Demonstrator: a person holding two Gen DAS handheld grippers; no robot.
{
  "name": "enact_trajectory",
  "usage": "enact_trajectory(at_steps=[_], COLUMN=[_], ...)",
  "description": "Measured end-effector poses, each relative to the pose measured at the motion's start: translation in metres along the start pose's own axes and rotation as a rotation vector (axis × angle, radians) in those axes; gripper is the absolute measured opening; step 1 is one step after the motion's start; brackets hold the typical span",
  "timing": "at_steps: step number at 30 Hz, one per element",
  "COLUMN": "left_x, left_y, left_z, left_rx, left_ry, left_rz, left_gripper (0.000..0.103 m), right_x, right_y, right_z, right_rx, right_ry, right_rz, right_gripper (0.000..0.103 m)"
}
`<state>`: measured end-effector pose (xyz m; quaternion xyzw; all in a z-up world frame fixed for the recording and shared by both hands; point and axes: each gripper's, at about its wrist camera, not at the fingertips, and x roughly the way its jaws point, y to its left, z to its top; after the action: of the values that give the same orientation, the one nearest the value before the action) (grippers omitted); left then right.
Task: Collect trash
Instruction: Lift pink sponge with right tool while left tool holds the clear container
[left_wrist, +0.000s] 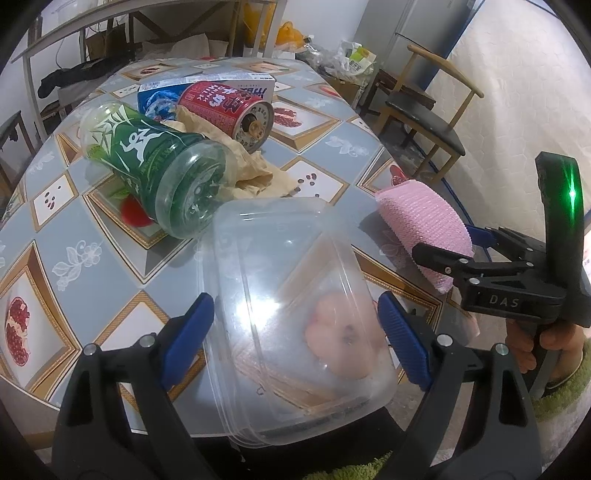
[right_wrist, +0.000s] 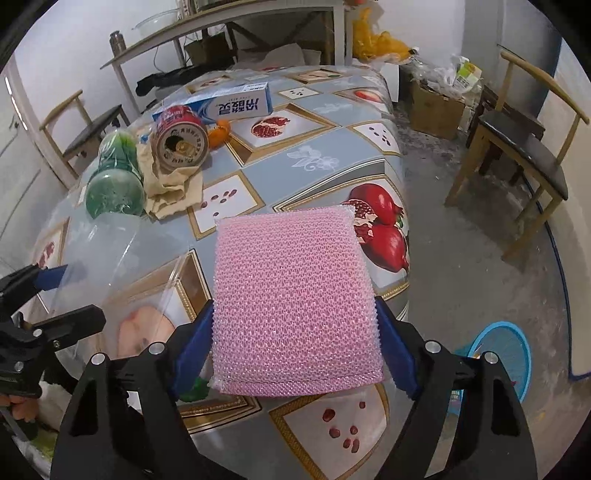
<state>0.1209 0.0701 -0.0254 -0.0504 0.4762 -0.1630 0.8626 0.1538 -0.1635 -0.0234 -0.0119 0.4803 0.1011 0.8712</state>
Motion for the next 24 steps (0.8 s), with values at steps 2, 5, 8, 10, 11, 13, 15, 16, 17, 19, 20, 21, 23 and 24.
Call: enact_trajectory(at_steps=[2,5,8,10,11,13,15,16,17,19,20,21,23,24], left_x=[0.0,-0.003,-0.005,-0.007,-0.008,-0.011,-0.013,-0.015,-0.016,-0.017,-0.018,-0.018,-0.019,-0.02], left_y=[0.0,-0.001,-0.003,-0.003,-0.003,-0.003,-0.001,-0.001,-0.001,-0.001,-0.001,-0.001,-0.002,-0.003], left_z=[0.0,0.0,0.001,0.002,0.002,0.001,0.001,0.001,0.001,0.001,0.001,0.001,0.001,0.001], left_rx=[-0.001,0.001,0.002,0.0,-0.002,-0.009,-0.022,-0.027,-0.028,-0.027,-0.028,-0.03,-0.032,-0.032], left_ry=[-0.001,-0.008,-0.014,-0.018,-0.02,-0.026,-0.034,-0.038,-0.042,-0.046,-0.048,-0.049,-0.053,-0.057], left_rz=[-0.001,-0.002,-0.004,-0.01,-0.016,-0.029,-0.056,-0.067,-0.071,-0.074,-0.079,-0.084,-0.092,-0.095], left_gripper=[0.086,0.085,0.085,0.085,0.085,0.085,0.085,0.085,0.085,0.085,0.085,0.085,0.085,0.085], right_x=[-0.002,-0.005,-0.008,-0.01,-0.011,-0.013,-0.015,-0.015,-0.017,-0.019,-0.02,-0.021,-0.023,-0.023], right_y=[0.0,-0.001,0.0,0.0,0.0,0.0,0.0,-0.001,-0.001,-0.002,-0.002,-0.002,-0.004,-0.005], right_z=[-0.001,-0.001,-0.001,-0.002,-0.002,-0.003,-0.003,-0.004,-0.004,-0.006,-0.007,-0.007,-0.009,-0.01], right_rx=[0.009,0.02,0.024,0.027,0.03,0.035,0.043,0.046,0.05,0.056,0.059,0.064,0.076,0.081], right_ry=[-0.005,-0.013,-0.022,-0.027,-0.03,-0.035,-0.038,-0.039,-0.043,-0.048,-0.05,-0.052,-0.057,-0.058], right_rz=[0.004,0.014,0.017,0.019,0.02,0.024,0.023,0.024,0.024,0.024,0.026,0.027,0.031,0.033], right_gripper=[0.079,0.079,0.079,0.079,0.079,0.079,0.079,0.079,0.079,0.079,0.079,0.079,0.079,0.079])
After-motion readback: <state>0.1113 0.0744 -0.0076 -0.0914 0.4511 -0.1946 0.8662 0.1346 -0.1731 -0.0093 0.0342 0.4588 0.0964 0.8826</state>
